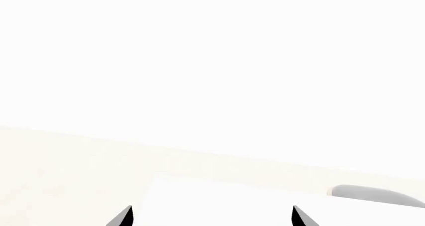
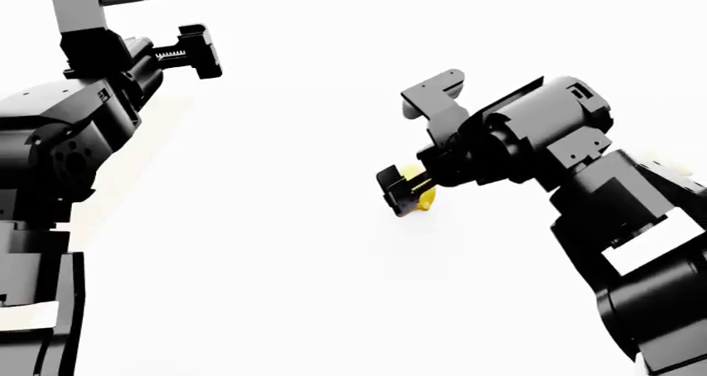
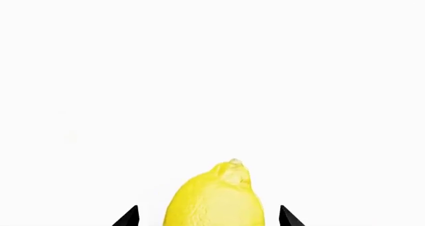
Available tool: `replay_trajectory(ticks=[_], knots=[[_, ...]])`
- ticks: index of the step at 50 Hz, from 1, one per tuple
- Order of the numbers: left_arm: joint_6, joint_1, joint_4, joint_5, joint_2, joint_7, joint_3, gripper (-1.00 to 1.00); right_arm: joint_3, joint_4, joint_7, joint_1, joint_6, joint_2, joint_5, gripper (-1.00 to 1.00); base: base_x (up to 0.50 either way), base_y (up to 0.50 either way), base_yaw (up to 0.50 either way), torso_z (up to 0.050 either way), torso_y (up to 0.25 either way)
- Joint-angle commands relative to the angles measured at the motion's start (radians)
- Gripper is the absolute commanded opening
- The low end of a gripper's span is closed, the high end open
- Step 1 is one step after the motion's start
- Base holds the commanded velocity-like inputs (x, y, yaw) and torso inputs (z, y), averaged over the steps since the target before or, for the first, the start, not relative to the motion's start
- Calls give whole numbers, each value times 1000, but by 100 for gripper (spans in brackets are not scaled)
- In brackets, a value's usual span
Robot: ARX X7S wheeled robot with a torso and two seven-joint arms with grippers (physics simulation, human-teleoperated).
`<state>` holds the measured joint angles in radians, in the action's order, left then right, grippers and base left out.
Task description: Pick the lemon from the counter and place it in the cabinet.
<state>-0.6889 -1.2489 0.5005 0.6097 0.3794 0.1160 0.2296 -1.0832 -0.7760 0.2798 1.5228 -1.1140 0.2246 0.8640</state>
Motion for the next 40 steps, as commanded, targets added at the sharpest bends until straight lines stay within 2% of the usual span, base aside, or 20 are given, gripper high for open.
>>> replay_trajectory(ticks=[1,15,16,40], knots=[[-2,5,0,6,0,4,-4,100,-24,-60,30,1,11,-29,-17,100,0,0,0,0,0],[11,-9,30,1,-5,-4,0,100,-18,-83,25,1,0,-38,-10,100,0,0,0,0,0],[10,-8,29,1,-4,-3,0,100,-16,-81,17,0,-2,-38,-8,-100,0,0,0,0,0],[8,-3,18,6,-2,1,2,100,30,-66,-50,-9,10,-26,13,-100,0,0,0,0,0]])
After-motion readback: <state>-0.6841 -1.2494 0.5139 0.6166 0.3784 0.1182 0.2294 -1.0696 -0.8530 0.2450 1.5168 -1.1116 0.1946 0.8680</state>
